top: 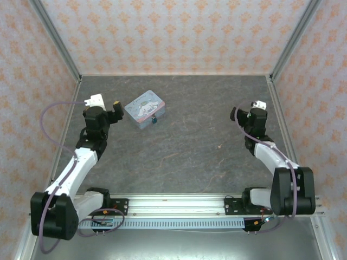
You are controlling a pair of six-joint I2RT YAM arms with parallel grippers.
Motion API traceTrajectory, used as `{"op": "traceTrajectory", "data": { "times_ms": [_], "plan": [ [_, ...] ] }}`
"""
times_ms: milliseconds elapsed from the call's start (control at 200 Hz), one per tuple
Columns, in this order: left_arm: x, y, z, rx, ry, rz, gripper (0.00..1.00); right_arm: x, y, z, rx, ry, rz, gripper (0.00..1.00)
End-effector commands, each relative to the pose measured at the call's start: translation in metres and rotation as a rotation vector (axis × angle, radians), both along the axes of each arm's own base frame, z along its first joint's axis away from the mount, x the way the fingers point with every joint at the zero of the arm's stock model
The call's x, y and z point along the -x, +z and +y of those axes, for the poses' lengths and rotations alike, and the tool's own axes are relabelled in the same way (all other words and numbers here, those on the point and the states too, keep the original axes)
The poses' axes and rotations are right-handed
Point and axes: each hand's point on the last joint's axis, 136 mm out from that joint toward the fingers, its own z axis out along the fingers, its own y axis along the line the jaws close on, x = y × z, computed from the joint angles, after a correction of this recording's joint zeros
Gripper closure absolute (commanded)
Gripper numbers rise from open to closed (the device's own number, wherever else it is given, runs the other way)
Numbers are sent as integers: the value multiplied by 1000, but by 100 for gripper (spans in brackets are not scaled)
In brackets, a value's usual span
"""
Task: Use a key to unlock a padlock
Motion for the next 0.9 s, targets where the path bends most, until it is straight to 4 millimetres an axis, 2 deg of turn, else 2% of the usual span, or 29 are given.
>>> {"op": "traceTrajectory", "data": {
  "times_ms": [0, 40, 185, 280, 455, 495, 566, 686, 891],
  "plan": [
    [25, -34, -19, 190, -44, 190, 0, 32, -25, 12, -131, -17, 222, 1],
    [28, -35, -26, 250, -61, 194, 0, 40, -17, 17, -169, -20, 234, 0],
    [37, -47, -55, 461, -137, 214, 0, 69, -27, 43, -270, 24, 389, 10],
    [43, -55, -80, 577, -192, 230, 1, 92, -44, 57, -311, 26, 524, 15],
    [54, -65, -132, 612, -317, 267, 2, 123, -78, 86, -422, 37, 699, 25],
    [54, -68, -142, 617, -341, 278, 2, 129, -91, 90, -417, 29, 745, 27],
    [55, -72, -155, 620, -367, 295, 3, 132, -101, 98, -401, 37, 780, 30],
    [52, -76, -168, 616, -398, 315, 4, 130, -106, 108, -364, 49, 804, 38],
    [46, -72, -180, 597, -438, 336, 4, 116, -111, 106, -340, -7, 781, 47]
  ]
}}
